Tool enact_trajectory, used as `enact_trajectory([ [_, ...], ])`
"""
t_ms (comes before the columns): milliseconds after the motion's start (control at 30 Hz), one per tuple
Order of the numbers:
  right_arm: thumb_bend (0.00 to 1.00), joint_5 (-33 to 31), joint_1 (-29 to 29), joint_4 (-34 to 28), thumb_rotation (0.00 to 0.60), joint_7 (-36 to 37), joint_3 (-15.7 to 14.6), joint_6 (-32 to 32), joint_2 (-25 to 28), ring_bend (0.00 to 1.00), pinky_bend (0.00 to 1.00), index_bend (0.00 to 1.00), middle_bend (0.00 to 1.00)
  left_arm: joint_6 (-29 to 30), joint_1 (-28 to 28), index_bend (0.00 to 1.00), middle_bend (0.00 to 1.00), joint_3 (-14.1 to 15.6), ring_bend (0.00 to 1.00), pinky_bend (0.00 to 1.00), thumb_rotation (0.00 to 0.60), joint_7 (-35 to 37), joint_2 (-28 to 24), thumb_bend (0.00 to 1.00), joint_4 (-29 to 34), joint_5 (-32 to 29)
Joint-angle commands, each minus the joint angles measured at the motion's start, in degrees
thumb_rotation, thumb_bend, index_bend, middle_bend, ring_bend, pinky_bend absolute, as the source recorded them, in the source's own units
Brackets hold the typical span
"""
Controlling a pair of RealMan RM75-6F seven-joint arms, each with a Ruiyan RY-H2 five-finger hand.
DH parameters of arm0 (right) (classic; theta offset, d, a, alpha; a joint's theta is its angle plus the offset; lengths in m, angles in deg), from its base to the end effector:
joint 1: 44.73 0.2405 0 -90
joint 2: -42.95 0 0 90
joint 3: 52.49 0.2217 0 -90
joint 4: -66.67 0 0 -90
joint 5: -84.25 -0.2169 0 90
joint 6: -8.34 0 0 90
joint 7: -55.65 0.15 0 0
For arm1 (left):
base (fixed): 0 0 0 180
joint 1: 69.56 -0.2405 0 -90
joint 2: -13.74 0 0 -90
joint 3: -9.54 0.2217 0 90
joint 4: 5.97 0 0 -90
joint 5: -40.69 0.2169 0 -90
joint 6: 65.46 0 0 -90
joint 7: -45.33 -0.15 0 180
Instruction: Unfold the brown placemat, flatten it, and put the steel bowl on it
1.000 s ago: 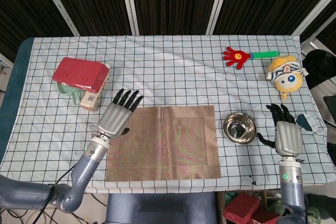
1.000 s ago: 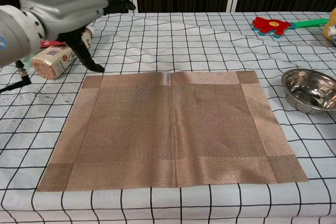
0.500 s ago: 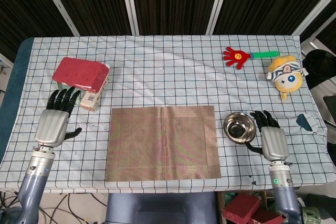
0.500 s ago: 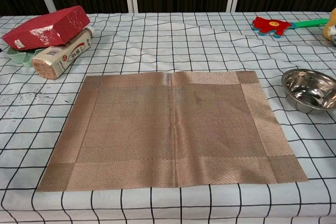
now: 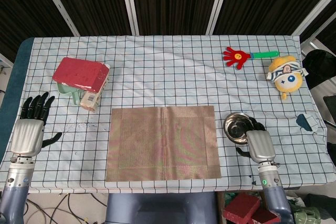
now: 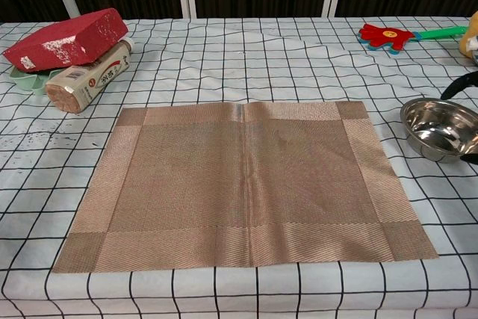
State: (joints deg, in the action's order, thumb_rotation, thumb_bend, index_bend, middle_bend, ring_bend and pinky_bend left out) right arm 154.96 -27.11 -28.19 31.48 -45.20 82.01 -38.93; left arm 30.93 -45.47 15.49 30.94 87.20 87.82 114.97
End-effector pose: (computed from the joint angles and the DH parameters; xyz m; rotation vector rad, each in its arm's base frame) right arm -0.2150 -0.2446 0.0350 1.4998 -0.9757 0.8191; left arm -0.2242 0.2336 0.1040 -1.4130 -0.7061 -0.9778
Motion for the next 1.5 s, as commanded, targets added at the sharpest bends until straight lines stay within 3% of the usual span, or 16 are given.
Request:
enact_trajectory([
  [33, 0.14, -0.32, 0.62, 1.37, 0.600, -1.01, -0.26, -0.68, -1.18, 0.12, 0.19, 0.31, 0.20, -1.74, -1.02, 0.00, 0.01, -0.85, 0.02, 0.03, 0.600, 1.96, 0.75, 0.05, -1.28, 0.32],
  [500, 0.20, -2.23, 3.36, 11.87, 0.600, -3.35, 0.50, -3.44, -7.50, 0.26, 0.22, 0.44, 0.35, -6.99, -2.98, 0.01, 0.01, -4.02, 0.02, 0.03, 0.600, 6.09, 0.52, 0.05, -4.01, 2.36],
  [800, 0.43, -1.98, 4.35, 15.05, 0.600, -3.24, 0.29, -4.50, -9.12, 0.47, 0.35, 0.68, 0.56, -9.28, -4.09, 0.02, 0.01, -6.13, 0.02, 0.03, 0.600, 7.50, 0.42, 0.05, -4.54, 3.21],
  [900, 0.47, -0.90, 4.47, 15.48, 0.600, -2.62, -0.12, -4.34, -9.42, 0.50, 0.36, 0.74, 0.61, -10.09, -4.31, 0.02, 0.01, -6.61, 0.02, 0.03, 0.600, 7.78, 0.38, 0.05, -4.56, 3.36],
  [1133, 0.50, 3.38, 5.21, 13.77, 0.600, -0.49, -0.20, -2.74, -8.67, 0.50, 0.36, 0.77, 0.64, -10.78, -4.94, 0.03, 0.01, -7.85, 0.02, 0.03, 0.600, 8.48, 0.37, 0.05, -4.85, 4.06],
  [1500, 0.50, 8.39, 10.03, 2.18, 0.600, -4.93, 0.24, -5.41, -7.18, 0.50, 0.36, 0.77, 0.64, -10.88, -6.01, 0.03, 0.01, -10.01, 0.02, 0.03, 0.600, 10.09, 0.52, 0.05, -5.25, 4.96],
])
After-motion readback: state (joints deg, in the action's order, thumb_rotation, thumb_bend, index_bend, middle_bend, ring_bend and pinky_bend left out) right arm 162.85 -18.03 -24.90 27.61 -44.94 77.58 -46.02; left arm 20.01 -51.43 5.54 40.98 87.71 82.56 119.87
